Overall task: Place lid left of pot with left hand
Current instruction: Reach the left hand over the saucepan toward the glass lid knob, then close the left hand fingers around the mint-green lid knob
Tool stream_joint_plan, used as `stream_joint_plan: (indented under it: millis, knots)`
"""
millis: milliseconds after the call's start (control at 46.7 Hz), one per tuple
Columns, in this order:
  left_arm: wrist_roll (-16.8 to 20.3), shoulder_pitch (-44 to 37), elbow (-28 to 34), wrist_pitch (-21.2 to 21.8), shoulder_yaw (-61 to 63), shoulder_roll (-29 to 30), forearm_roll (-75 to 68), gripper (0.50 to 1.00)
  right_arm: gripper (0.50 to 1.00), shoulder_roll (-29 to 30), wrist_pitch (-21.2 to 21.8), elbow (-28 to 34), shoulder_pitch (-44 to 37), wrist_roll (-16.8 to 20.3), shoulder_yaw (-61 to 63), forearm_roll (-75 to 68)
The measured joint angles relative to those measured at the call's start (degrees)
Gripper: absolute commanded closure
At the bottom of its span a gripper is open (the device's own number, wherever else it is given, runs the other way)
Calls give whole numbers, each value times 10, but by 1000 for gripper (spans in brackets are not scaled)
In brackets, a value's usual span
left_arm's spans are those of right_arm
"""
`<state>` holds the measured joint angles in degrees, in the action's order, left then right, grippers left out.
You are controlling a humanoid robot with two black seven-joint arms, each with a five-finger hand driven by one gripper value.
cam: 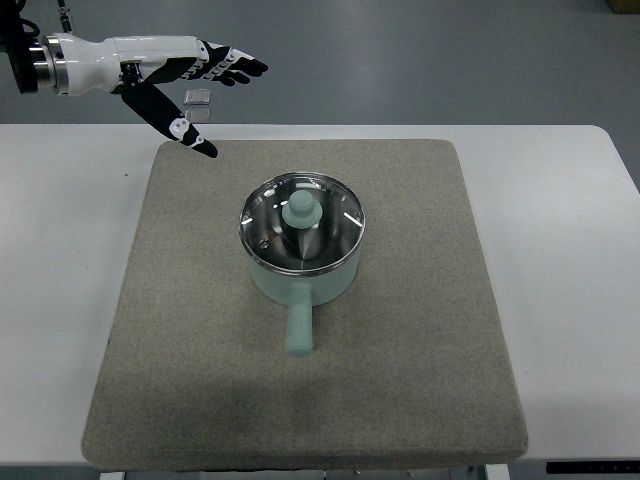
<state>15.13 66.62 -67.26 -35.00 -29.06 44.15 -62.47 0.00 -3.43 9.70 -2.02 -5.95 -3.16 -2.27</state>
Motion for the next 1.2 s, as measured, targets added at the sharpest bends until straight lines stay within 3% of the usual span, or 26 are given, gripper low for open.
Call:
stream_joint_plan:
  millis: [428, 685, 1198]
  knots:
    - [9, 35, -110, 0, 6, -29, -227, 516, 576, 0, 0, 0, 0, 0, 0, 0]
    - [9, 52, -115, 0, 33, -98, -320, 516, 576, 0, 0, 0, 0, 0, 0, 0]
    - [7, 74, -107, 0, 79, -142, -410, 529, 576, 0, 0, 0, 0, 0, 0, 0]
